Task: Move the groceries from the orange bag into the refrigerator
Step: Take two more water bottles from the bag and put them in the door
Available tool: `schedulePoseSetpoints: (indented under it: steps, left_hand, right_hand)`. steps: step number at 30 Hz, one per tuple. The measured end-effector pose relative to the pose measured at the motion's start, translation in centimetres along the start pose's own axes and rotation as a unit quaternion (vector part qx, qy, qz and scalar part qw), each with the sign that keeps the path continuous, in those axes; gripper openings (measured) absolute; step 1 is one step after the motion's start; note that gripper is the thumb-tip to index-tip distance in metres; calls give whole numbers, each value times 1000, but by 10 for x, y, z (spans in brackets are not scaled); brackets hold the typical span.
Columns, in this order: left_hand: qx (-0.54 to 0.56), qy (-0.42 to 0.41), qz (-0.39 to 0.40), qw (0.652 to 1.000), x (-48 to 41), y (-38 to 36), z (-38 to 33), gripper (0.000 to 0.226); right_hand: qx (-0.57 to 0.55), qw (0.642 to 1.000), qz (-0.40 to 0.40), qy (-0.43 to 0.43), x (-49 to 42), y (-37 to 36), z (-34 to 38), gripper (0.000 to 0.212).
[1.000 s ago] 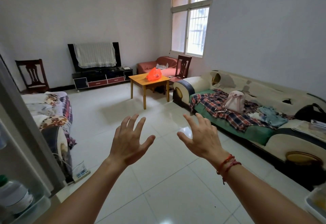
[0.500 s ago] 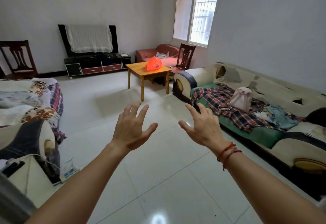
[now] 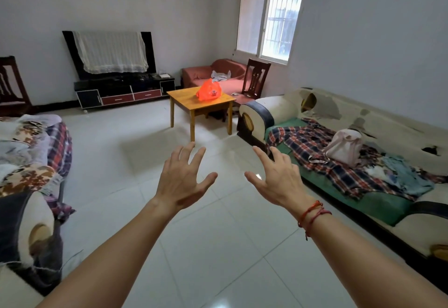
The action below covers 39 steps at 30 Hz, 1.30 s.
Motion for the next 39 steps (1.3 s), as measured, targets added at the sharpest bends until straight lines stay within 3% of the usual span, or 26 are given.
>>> schedulePoseSetpoints:
  steps: [19,31,39]
  left_hand:
    - [-7,11,19,1000,-328,-161,84,79]
    - [1,35,37,999,-483,-258,177,79]
    - [16,31,49,998,-637,-316,262,81]
  right_hand:
    - [13,999,28,27,-360,-120,-90,75]
    - [10,998,56,34,-548,-213,-90,73]
    - [11,998,58,14,-716,-261,-79,73]
Point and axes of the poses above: each hand's wrist, its own x-axis away from the middle knuckle, its own y-axis out of the back of the hand, z = x × y, the point moved 4 cm from there along -x, towards the middle knuckle, and after that the axes turned 5 degrees about x, right-handed, at the moved point
